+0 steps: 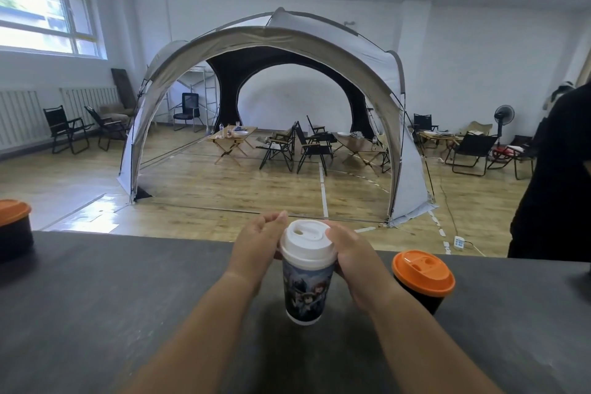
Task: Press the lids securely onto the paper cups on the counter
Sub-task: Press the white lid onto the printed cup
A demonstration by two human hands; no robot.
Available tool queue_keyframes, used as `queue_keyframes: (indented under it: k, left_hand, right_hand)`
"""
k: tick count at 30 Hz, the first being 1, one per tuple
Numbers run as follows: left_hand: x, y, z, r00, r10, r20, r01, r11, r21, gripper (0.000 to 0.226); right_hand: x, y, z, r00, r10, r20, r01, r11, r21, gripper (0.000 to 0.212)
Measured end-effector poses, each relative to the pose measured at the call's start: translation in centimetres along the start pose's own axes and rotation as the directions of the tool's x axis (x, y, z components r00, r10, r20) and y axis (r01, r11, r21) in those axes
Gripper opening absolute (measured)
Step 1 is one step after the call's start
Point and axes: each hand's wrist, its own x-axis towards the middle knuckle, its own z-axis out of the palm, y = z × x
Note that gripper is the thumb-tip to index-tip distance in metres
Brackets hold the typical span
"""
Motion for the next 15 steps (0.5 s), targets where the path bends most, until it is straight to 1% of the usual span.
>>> queue_keyframes:
  k: [3,5,8,9,10,11,12,13,14,15]
  left_hand:
    - [1.2,0.6,0.0,0.986,-0.100,0.135,0.095,0.995,0.043,0.023]
    - [1.3,0.4,0.1,0.978,-0.097,0.187,0.102,0.995,-0.018,0.024]
    - [0.6,0.0,0.4,0.969,-0.040,0.243,0.084,0.981,-0.174,0.027]
    - [0.3,-0.2,0.5,0.971,-0.027,0.238,0.079,0.974,-0.212,0.028]
    - [0.0,-0.4,0.6,0.974,-0.017,0.225,0.070,0.971,-0.229,0.029]
    - [-0.2,-0.7,0.7,0.978,-0.009,0.209,0.057,0.973,-0.225,0.031]
    - [-0.4,-1.0,0.8,0.979,-0.003,0.204,0.048,0.976,-0.213,0.034]
    - [-0.6,-1.4,0.9,0.977,0.006,0.215,0.040,0.978,-0.206,0.039]
    - [-0.9,-1.7,1.1,0.973,0.017,0.232,0.034,0.976,-0.213,0.043]
    - [-1.2,-1.9,1.2,0.972,0.028,0.235,0.027,0.973,-0.228,0.047]
  right_hand:
    - [0.4,-0.3,-0.4,0.999,0.005,0.049,-0.003,0.999,-0.048,0.040]
    - [0.6,-0.4,-0.7,0.997,0.008,0.073,-0.003,0.997,-0.072,0.041]
    - [0.6,0.0,-0.7,0.994,0.006,0.107,0.003,0.996,-0.087,0.041]
    - [0.6,0.3,-0.5,0.996,-0.011,0.090,0.019,0.995,-0.096,0.041]
    - [0.6,0.5,-0.4,0.998,-0.051,0.040,0.055,0.993,-0.108,0.040]
    - [0.3,0.5,-0.2,0.992,-0.110,-0.054,0.101,0.984,-0.147,0.036]
    - [0.0,0.6,-0.1,0.970,-0.176,-0.168,0.142,0.970,-0.195,0.032]
    - [-0.7,0.4,0.1,0.944,-0.235,-0.233,0.187,0.959,-0.211,0.033]
    - [-1.3,0.5,0.3,0.934,-0.263,-0.241,0.220,0.956,-0.192,0.039]
    - [-1.8,0.6,0.5,0.945,-0.255,-0.204,0.232,0.964,-0.130,0.046]
